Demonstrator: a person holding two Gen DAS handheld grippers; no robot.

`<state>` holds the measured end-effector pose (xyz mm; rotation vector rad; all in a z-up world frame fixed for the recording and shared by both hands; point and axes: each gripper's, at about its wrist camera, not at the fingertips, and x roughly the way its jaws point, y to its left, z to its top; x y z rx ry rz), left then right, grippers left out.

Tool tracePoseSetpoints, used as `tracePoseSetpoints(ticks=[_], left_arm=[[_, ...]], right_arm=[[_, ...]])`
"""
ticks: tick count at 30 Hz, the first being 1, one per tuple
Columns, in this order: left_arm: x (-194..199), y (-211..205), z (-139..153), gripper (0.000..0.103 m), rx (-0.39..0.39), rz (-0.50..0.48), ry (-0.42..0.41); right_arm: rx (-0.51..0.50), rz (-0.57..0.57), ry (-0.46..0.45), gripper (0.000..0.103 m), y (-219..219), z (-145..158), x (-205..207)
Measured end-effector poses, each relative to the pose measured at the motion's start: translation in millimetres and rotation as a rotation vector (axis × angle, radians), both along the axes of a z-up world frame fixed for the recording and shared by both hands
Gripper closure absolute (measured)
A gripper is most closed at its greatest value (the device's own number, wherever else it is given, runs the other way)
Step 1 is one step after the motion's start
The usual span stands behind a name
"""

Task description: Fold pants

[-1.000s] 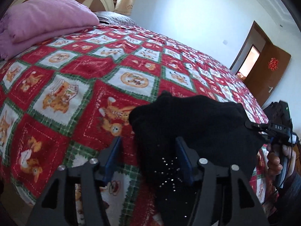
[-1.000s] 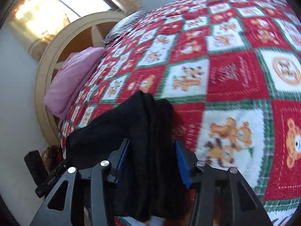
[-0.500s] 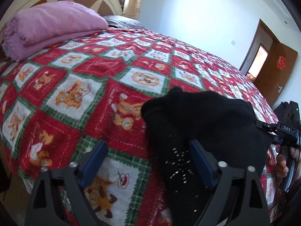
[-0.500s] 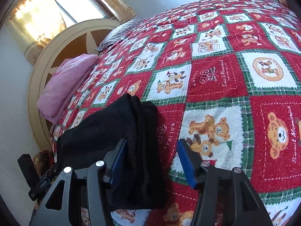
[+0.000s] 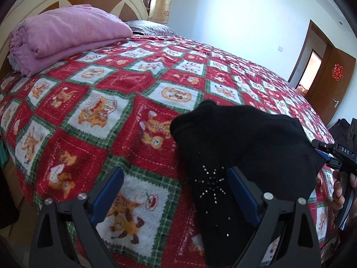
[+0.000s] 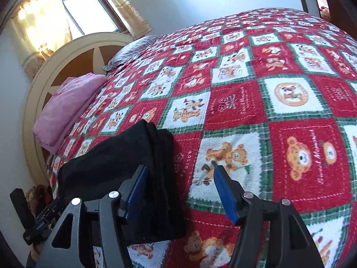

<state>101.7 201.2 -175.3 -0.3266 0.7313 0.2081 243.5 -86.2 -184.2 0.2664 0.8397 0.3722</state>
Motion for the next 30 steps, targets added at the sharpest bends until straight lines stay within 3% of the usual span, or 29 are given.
tracePoseSetpoints(ticks=[8,14,21,30], left_arm=[[-17,-6,25,0.007,0.018,0.007,-0.029],[-38,-17,51,0.007,0.047,-0.030,-0.071],[-57,-25,75,0.002,0.070,-0.037,-0.149],[-65,-40,91,0.002,0.078,-0.054,-0.198]], right_arm=[[-0.053,-0.127,-0.047,0.040,-18,25,-38],[-0.076,-0.069,-0.127,0.040,1,56,-80],[-0.199,0.013,-0.296,0.036,40,93,-141],[-0.274,0.065,-0.370,0.032,61,106,-182]])
